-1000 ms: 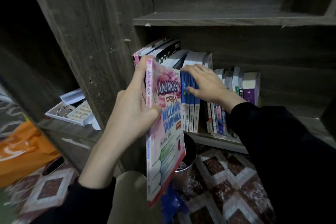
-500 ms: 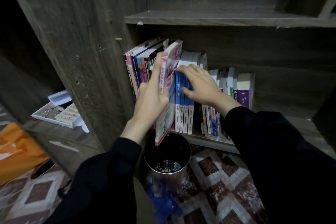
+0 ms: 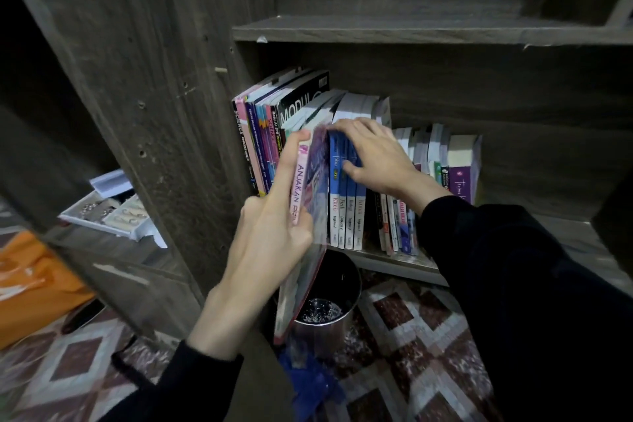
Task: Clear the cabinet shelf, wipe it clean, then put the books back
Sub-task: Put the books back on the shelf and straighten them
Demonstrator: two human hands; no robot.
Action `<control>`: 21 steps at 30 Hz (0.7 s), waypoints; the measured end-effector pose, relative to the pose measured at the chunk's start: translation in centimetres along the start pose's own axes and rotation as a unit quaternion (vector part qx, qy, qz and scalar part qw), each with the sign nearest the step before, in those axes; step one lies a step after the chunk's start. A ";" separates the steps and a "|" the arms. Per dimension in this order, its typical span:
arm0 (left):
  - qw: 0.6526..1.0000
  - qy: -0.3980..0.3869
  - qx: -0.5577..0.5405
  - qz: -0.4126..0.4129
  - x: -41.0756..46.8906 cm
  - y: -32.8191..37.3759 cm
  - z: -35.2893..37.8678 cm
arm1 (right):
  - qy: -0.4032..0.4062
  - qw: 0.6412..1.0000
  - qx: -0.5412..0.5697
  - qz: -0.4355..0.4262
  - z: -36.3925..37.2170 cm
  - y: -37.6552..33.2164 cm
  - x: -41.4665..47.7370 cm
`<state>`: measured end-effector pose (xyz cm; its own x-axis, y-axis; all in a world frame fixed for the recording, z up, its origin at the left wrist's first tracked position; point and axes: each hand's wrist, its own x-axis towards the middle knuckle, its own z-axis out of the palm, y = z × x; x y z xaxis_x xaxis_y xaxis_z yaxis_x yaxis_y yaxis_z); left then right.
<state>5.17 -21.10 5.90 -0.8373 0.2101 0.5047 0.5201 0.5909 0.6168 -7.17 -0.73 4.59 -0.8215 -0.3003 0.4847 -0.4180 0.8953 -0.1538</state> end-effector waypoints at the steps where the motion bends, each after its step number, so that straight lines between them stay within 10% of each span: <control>1: 1.000 -0.016 0.003 -0.005 -0.6 0.6 -0.9 | -0.002 1.000 0.003 0.002 -0.1 0.0 0.0; 21: 0.999 -0.040 0.019 -0.011 -0.6 0.7 -4.6 | -0.050 0.999 0.019 0.009 -2.0 1.4 -0.8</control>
<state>6.83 -24.43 8.83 -0.8603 0.2572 0.4401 0.4954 0.6253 0.6030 -6.27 1.41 5.74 -0.8623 -0.3177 0.3942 -0.4162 0.8882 -0.1947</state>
